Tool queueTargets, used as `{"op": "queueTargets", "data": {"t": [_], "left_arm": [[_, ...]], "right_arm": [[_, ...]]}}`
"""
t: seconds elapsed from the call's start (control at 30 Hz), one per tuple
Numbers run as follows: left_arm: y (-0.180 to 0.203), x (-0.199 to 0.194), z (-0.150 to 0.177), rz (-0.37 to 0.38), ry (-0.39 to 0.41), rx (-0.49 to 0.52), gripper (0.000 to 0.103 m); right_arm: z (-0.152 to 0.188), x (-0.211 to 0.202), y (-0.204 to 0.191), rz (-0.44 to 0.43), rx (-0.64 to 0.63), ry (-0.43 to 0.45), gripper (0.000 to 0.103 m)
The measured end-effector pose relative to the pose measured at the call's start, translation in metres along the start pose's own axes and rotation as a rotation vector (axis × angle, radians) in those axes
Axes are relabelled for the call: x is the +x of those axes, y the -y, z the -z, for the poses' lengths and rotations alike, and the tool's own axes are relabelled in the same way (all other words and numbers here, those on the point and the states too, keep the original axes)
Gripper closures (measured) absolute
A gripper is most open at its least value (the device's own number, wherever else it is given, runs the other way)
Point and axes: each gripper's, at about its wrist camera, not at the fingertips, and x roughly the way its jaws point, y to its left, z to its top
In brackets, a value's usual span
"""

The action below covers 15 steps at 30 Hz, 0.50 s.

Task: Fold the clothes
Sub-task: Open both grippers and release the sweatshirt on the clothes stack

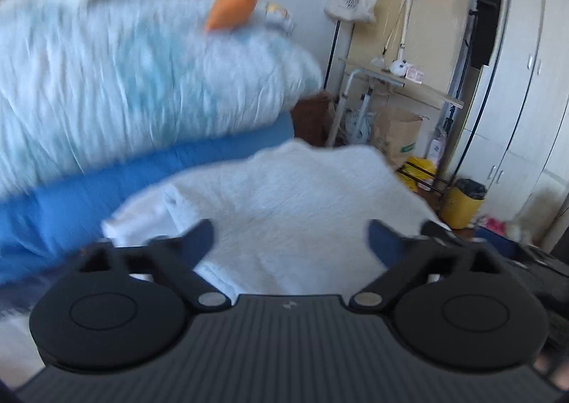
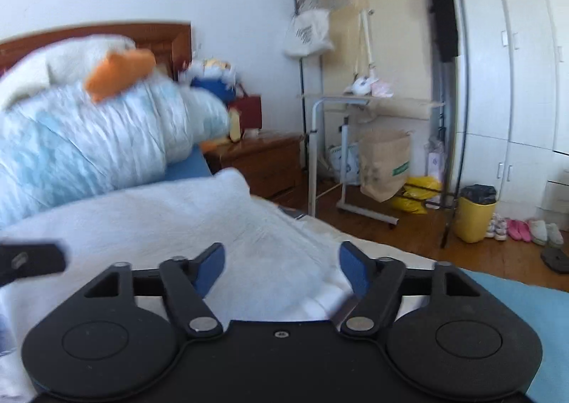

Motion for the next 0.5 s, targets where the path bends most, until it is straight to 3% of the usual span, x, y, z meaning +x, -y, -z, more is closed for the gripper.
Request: {"op": "queueTargets", "data": {"t": [0.17,0.3,0.5], "left_arm": [[0.033,-0.056,0.006,0.048,-0.02,0.138,0.005],[0.047,-0.09,0.011,0.073,-0.045,0.143,0.005],[0.055,-0.13,0.036,0.024,-0.088,0.161,0.001]], "right_arm": [[-0.009,-0.086,0.043,-0.115,0.2,-0.061,0.019],[-0.01,-0.13,0.064,-0.098,0.197,-0.139,0.019],[-0.006,-0.179,0.073,-0.056,0.2,-0.192,0.019]]}}
